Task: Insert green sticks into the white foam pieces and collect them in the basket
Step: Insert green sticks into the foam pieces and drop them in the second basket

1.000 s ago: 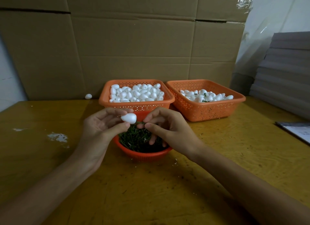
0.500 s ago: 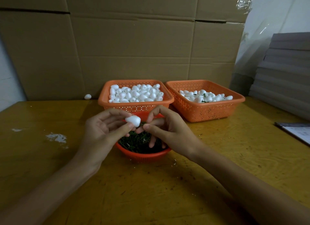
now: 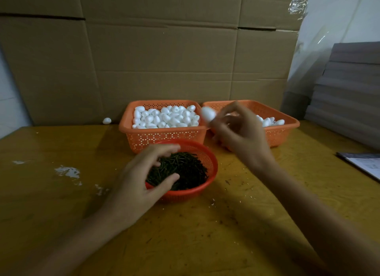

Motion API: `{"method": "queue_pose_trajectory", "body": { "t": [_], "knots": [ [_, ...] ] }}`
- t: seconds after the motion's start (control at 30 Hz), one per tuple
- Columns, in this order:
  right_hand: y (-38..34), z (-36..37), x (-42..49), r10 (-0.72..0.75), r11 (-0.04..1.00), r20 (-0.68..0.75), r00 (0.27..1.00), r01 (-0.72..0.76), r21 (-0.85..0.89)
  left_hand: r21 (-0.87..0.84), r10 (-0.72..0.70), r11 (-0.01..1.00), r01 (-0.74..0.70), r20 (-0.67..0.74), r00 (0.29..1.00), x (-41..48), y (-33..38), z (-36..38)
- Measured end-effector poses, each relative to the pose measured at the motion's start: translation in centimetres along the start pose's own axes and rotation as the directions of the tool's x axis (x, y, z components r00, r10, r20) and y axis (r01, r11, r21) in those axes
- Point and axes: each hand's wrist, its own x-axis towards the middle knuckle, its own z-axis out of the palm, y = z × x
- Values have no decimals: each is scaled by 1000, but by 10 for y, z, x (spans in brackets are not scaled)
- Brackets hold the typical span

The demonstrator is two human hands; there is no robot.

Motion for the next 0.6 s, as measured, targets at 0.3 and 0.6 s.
{"method": "queue_pose_trajectory", "body": {
  "t": [0.3, 0.6],
  "knots": [
    [72, -69, 24, 27, 549, -125, 992, -119, -827, 406, 98, 890, -208, 275, 956, -5, 4, -4],
    [2, -7, 1, -94, 766, 199, 976, 198, -612, 377, 106, 905, -195, 245, 964, -4, 6, -3]
  ]
}}
